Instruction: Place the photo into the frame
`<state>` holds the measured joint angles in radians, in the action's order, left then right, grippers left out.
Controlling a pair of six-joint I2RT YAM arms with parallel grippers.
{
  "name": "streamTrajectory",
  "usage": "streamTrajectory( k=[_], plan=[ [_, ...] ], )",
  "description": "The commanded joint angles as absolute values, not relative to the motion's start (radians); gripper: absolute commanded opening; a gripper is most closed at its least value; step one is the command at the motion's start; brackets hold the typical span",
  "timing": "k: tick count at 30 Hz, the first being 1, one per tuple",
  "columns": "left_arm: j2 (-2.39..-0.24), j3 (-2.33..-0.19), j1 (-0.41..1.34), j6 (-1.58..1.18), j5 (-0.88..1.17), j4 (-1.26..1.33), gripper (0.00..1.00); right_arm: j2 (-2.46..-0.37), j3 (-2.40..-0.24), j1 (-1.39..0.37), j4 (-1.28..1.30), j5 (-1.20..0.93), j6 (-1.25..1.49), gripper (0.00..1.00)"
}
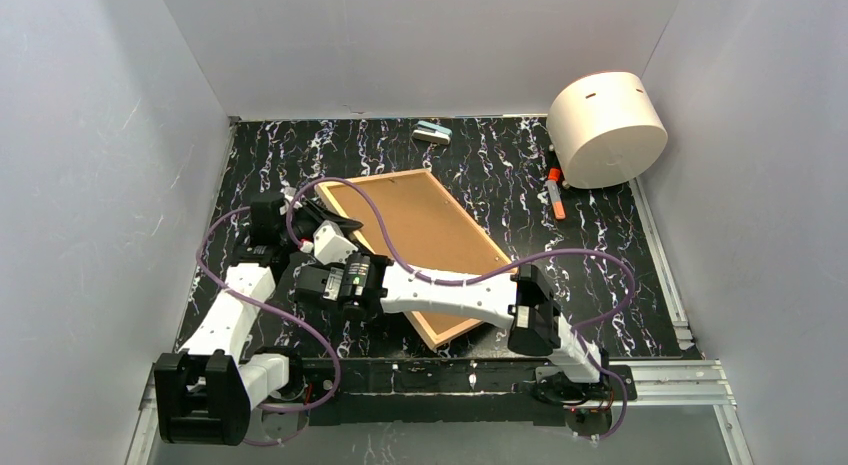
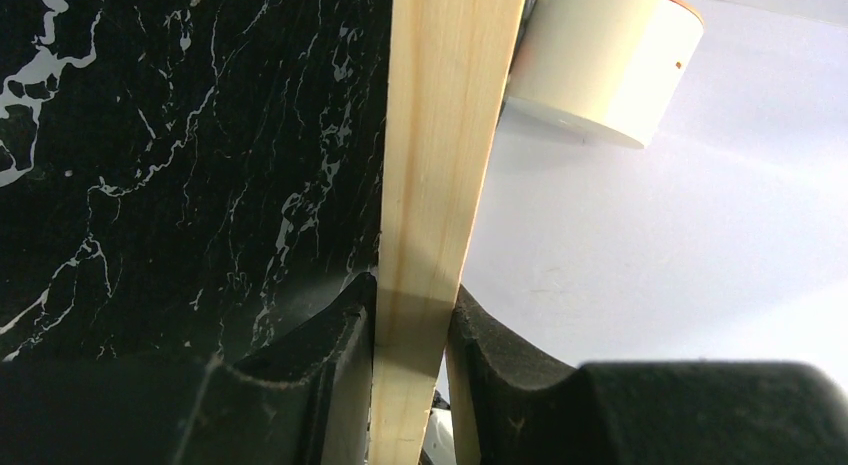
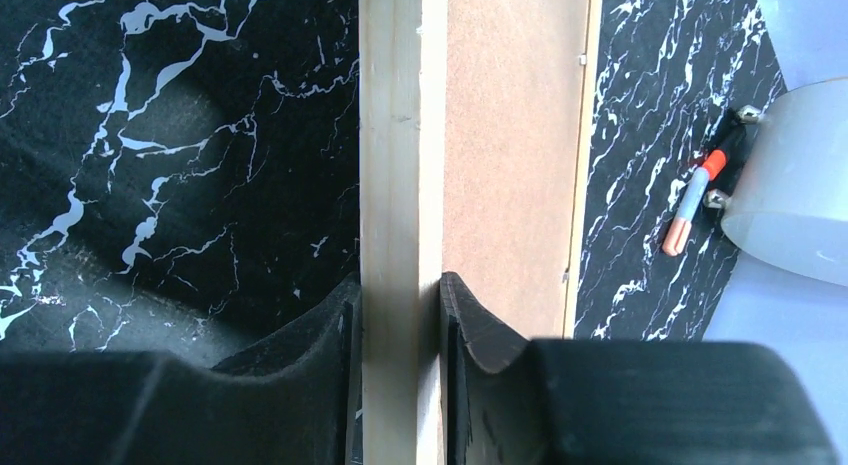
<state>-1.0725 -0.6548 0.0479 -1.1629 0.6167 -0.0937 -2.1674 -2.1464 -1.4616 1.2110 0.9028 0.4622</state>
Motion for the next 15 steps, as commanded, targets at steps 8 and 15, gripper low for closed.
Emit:
streamTrajectory(
  k=[8, 15],
  plan=[
    [-1.053, -0.869, 0.044, -1.083, 0.641, -0.268, 0.47, -2.116, -2.253, -1.465, 1.226, 1.067, 0.379, 0.09],
    [-1.102, -1.018, 0.044, -1.015, 0.611, -0.380, 0.80, -2.012, -2.216, -1.461, 1.097, 1.008, 0.300, 0.04]
  ],
)
